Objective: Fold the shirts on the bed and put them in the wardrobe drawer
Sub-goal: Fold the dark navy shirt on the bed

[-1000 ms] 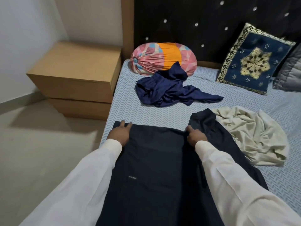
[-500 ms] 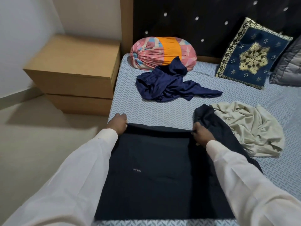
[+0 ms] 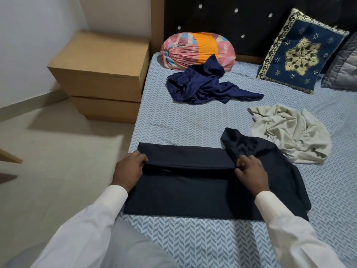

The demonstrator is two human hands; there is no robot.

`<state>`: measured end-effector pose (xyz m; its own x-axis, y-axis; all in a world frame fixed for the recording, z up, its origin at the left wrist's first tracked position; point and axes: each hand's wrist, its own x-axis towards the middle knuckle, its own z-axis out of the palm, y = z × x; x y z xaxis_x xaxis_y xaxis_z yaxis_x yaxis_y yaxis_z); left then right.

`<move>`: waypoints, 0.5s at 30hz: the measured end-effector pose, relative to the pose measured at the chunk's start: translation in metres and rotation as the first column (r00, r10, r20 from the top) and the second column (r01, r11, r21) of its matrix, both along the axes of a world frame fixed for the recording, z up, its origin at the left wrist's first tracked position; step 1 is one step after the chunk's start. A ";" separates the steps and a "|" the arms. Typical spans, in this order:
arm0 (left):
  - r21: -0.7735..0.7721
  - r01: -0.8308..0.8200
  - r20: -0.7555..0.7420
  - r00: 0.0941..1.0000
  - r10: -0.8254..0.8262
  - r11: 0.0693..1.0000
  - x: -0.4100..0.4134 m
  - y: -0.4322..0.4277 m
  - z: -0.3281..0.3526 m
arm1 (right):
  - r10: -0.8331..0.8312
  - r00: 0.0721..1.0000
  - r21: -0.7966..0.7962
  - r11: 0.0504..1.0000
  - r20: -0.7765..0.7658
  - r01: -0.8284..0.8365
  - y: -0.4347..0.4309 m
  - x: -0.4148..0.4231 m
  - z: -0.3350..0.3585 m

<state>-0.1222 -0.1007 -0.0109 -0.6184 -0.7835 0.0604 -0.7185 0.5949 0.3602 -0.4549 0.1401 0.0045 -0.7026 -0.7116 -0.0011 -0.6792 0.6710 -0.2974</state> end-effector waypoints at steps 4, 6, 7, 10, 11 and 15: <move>-0.051 -0.053 0.017 0.998 0.054 0.997 0.007 0.011 -0.005 | 0.040 0.999 0.038 0.999 -0.029 -0.038 0.011 0.009 -0.014; -0.080 -0.063 0.028 0.997 0.066 0.995 0.010 0.016 -0.008 | 0.071 0.997 0.049 0.996 -0.015 -0.070 0.013 0.010 -0.018; -0.098 -0.060 0.043 0.997 0.065 0.993 0.010 0.018 -0.008 | 0.080 0.997 0.063 0.995 -0.009 -0.079 0.012 0.011 -0.019; -0.158 -0.088 0.085 0.991 0.102 0.984 0.005 0.027 -0.009 | 0.056 0.998 0.021 0.998 -0.012 -0.056 0.004 0.014 -0.016; -0.151 -0.077 0.091 0.992 0.091 0.985 -0.001 0.032 -0.011 | 0.033 0.999 -0.038 0.999 -0.031 -0.035 -0.003 0.014 -0.015; 0.070 0.209 0.120 0.969 -0.217 0.975 -0.048 0.065 -0.011 | -0.057 0.993 0.042 0.997 -0.107 0.061 -0.050 0.014 -0.014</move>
